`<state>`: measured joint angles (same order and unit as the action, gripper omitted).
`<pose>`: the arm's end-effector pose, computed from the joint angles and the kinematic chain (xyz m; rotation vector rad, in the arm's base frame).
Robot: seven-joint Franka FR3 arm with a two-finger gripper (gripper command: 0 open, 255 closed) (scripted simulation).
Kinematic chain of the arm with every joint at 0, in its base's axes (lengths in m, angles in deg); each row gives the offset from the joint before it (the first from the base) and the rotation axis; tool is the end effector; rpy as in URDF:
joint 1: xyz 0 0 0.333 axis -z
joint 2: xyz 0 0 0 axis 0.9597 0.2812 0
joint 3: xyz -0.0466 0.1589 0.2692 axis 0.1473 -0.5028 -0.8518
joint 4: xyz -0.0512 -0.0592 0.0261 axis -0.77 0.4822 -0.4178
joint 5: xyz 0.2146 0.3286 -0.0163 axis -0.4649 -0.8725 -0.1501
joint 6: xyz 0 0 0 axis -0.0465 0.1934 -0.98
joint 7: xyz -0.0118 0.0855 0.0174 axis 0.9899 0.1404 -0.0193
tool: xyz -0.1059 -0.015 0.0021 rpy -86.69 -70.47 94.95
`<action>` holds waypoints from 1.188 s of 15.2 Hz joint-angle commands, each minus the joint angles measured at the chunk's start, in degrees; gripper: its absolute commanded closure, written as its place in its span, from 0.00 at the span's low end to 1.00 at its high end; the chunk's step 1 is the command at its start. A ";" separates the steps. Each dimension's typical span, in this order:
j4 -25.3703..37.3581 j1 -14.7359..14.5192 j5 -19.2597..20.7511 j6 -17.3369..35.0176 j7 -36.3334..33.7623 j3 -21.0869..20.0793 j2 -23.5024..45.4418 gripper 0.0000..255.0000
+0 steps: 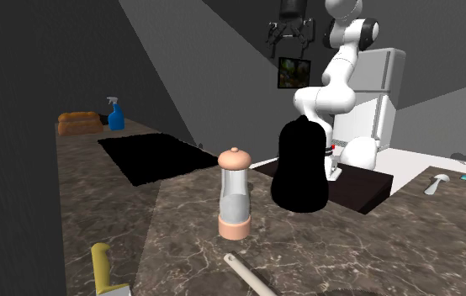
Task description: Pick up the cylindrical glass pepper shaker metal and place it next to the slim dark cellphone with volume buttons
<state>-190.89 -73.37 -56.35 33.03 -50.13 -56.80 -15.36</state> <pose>0.2927 0.0249 0.6310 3.0531 0.3030 0.0935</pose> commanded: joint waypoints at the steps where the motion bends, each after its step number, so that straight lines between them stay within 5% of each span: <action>1: 0.00 0.00 0.00 0.00 0.00 0.00 0.00 0.00; 18: 7.59 0.49 3.56 23.47 -8.76 -8.82 31.79 0.00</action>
<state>-183.98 -72.93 -53.31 55.34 -58.29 -65.17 14.49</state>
